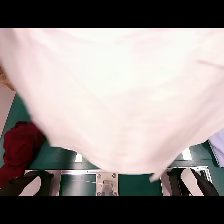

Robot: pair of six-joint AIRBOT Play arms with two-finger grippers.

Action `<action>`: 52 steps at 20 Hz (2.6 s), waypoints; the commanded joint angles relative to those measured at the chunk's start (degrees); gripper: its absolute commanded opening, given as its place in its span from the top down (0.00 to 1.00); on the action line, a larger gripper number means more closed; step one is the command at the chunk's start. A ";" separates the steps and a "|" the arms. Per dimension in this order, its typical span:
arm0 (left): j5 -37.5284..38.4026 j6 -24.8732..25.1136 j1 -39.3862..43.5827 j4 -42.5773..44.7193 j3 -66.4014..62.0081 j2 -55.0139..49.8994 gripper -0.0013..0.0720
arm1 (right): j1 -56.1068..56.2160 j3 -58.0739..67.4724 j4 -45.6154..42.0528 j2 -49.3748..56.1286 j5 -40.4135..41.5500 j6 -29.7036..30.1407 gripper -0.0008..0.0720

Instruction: Fold the shirts.

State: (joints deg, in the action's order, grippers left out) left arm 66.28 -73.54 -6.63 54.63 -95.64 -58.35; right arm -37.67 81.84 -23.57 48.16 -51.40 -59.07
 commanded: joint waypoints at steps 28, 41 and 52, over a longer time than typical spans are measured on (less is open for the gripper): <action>-0.83 4.98 0.04 -3.98 2.91 -49.64 0.95 | 12.20 1.49 -22.12 58.25 -7.23 -9.79 0.96; 19.67 -6.01 -2.51 2.03 -1.77 -49.09 0.06 | 8.07 4.46 -25.20 54.77 -17.64 -16.35 0.72; 12.15 -12.44 -4.59 7.69 37.09 -18.47 0.07 | -5.35 -29.64 -40.09 23.58 -19.63 -18.53 0.62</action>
State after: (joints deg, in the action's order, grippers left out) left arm 88.38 -84.66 -11.11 62.26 -74.39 -88.36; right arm -38.17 62.61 -61.65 79.31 -71.90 -77.30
